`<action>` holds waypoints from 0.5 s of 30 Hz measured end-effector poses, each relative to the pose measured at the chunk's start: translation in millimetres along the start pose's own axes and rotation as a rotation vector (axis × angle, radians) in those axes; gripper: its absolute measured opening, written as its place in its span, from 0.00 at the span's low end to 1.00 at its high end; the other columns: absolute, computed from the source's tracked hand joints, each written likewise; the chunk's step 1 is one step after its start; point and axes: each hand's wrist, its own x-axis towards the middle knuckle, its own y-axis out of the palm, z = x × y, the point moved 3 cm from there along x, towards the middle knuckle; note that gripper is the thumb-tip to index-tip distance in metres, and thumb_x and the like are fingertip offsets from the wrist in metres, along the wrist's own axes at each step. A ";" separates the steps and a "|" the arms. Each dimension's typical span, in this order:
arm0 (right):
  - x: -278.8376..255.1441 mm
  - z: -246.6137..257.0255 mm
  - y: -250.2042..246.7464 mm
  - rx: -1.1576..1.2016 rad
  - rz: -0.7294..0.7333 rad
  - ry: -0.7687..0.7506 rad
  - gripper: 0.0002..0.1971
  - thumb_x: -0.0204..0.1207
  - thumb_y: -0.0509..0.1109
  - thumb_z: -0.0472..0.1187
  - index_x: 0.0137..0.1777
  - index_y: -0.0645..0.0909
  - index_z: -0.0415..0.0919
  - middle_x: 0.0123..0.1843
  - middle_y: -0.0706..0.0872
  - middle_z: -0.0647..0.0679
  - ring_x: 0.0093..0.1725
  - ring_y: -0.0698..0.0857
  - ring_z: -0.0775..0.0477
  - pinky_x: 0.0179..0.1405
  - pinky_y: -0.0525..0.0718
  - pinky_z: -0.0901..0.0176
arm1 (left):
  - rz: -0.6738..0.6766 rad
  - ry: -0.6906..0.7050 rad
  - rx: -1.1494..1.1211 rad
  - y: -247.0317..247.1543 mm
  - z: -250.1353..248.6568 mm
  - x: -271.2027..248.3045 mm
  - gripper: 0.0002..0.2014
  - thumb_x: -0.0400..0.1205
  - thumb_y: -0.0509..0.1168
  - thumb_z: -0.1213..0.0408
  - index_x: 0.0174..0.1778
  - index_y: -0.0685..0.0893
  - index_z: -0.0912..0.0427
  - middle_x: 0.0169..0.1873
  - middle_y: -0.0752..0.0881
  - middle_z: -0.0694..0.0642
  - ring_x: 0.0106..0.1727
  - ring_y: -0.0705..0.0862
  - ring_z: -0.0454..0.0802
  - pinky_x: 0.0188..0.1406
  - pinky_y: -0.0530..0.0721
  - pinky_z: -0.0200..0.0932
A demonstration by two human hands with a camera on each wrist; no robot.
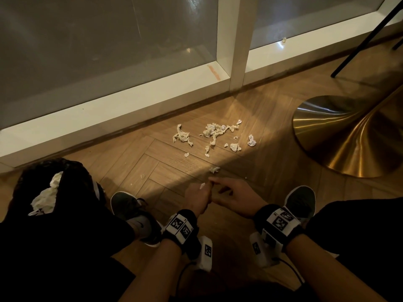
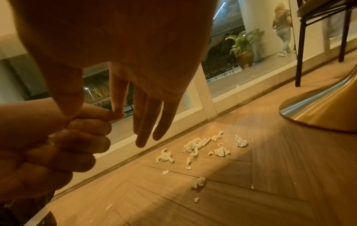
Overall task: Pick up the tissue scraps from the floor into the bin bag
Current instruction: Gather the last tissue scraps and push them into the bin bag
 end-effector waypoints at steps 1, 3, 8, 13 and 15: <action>0.1 -0.3 -0.7 0.030 -0.011 0.016 0.28 0.73 0.74 0.48 0.74 0.73 0.54 0.65 0.83 0.56 0.56 0.84 0.59 0.55 0.83 0.61 | -0.023 0.009 0.013 -1.1 1.3 1.2 0.24 0.83 0.59 0.49 0.22 0.75 0.57 0.19 0.76 0.52 0.16 0.69 0.45 0.20 0.65 0.36; 0.1 -0.6 0.4 0.066 -0.021 0.043 0.27 0.74 0.74 0.46 0.74 0.73 0.56 0.64 0.83 0.56 0.54 0.84 0.59 0.55 0.84 0.60 | -0.045 0.015 0.032 -0.1 2.8 1.6 0.24 0.83 0.59 0.48 0.22 0.77 0.57 0.20 0.77 0.53 0.18 0.71 0.47 0.22 0.67 0.38; 1.5 -6.3 2.8 0.046 -0.050 0.123 0.23 0.79 0.69 0.48 0.74 0.74 0.52 0.58 0.86 0.53 0.49 0.85 0.60 0.51 0.83 0.66 | -0.018 -0.026 0.036 -4.2 -8.6 7.1 0.21 0.82 0.61 0.50 0.24 0.76 0.56 0.21 0.77 0.53 0.19 0.70 0.46 0.20 0.66 0.36; -3.6 -20.0 7.4 0.096 -0.044 0.258 0.13 0.82 0.63 0.47 0.63 0.81 0.47 0.46 0.86 0.54 0.42 0.87 0.57 0.45 0.84 0.64 | -0.032 0.100 0.300 -73.9 -46.5 29.3 0.19 0.81 0.64 0.49 0.29 0.80 0.58 0.23 0.80 0.52 0.23 0.77 0.47 0.21 0.72 0.33; -5.6 -33.6 14.5 0.082 -0.004 0.300 0.09 0.82 0.63 0.47 0.55 0.84 0.47 0.44 0.88 0.50 0.40 0.87 0.54 0.48 0.87 0.55 | -0.055 0.146 0.456 -117.2 -63.5 36.4 0.17 0.81 0.65 0.49 0.32 0.80 0.57 0.24 0.80 0.51 0.23 0.76 0.45 0.20 0.70 0.33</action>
